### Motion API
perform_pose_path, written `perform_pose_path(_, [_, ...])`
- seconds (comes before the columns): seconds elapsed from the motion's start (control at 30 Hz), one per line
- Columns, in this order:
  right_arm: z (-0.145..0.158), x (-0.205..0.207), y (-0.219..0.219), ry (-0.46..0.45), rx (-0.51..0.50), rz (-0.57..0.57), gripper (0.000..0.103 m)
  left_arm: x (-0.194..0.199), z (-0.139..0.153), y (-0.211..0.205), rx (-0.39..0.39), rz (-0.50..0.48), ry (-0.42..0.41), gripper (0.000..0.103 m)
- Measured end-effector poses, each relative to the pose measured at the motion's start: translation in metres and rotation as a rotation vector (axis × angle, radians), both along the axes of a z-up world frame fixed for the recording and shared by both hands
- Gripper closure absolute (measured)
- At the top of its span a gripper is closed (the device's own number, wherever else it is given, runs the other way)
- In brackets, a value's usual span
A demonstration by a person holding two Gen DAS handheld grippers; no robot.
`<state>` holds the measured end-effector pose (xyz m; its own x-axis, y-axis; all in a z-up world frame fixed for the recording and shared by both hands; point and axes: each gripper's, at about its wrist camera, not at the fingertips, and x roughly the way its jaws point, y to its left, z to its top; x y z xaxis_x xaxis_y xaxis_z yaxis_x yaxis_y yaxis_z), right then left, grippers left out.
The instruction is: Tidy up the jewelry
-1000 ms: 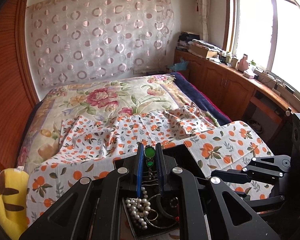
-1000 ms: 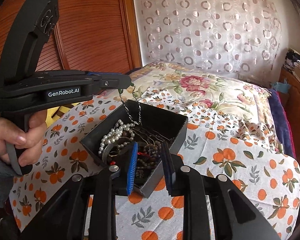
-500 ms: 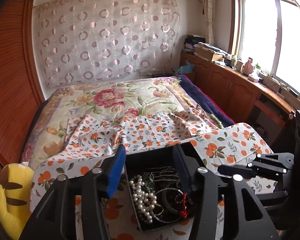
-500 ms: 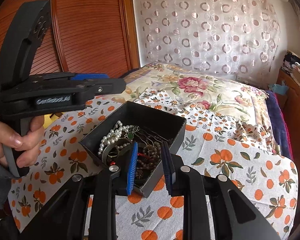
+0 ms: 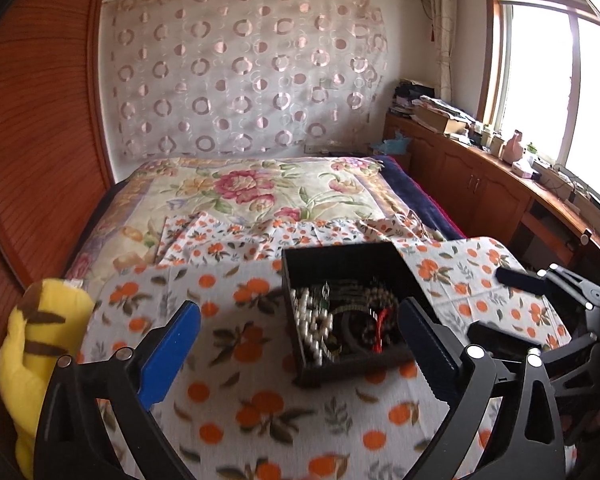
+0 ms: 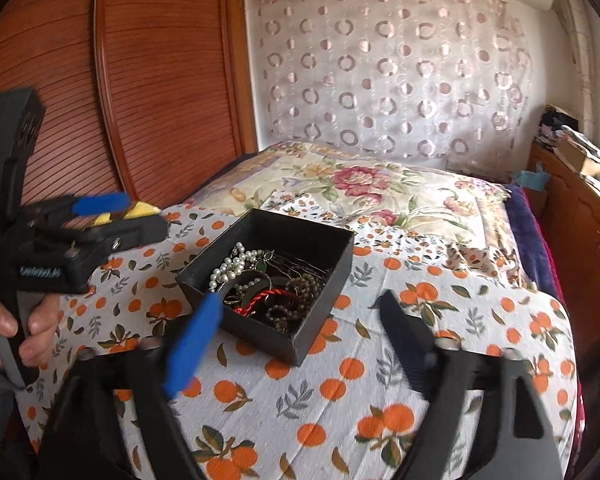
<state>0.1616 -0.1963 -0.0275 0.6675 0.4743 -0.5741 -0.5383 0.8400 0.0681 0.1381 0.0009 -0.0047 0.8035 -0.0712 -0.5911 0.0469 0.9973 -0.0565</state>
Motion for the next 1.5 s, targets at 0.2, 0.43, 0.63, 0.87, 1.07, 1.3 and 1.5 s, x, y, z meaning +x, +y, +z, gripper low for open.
perform_pose_path(0.2, [0.000,-0.024,-0.014,-0.014,0.012,-0.060,0.003,-0.036,-0.003,0.004,0.008,0.026,-0.005,0.008])
perform_pose_path(0.43, [0.012,-0.056,-0.024,-0.049,0.028,-0.134,0.003,-0.071,0.009,-0.002,0.016,0.023,-0.029,0.008])
perform_pose_path(0.63, [0.031,-0.085,-0.031,-0.108,0.055,-0.197,0.003,-0.095,0.023,-0.007,0.015,0.020,-0.060,0.008])
perform_pose_path(0.87, [0.038,-0.099,-0.035,-0.125,0.076,-0.218,0.003,-0.110,0.030,-0.009,0.018,0.025,-0.088,0.008])
perform_pose_path(1.07, [0.036,-0.100,-0.039,-0.114,0.091,-0.224,0.003,-0.113,0.029,-0.012,0.029,0.021,-0.092,0.008])
perform_pose_path(1.3, [0.034,-0.101,-0.042,-0.116,0.089,-0.231,0.003,-0.113,0.029,-0.012,0.028,0.024,-0.093,0.008])
perform_pose_path(1.5, [0.032,-0.102,-0.043,-0.120,0.087,-0.239,0.003,-0.113,0.029,-0.013,0.027,0.023,-0.091,0.008])
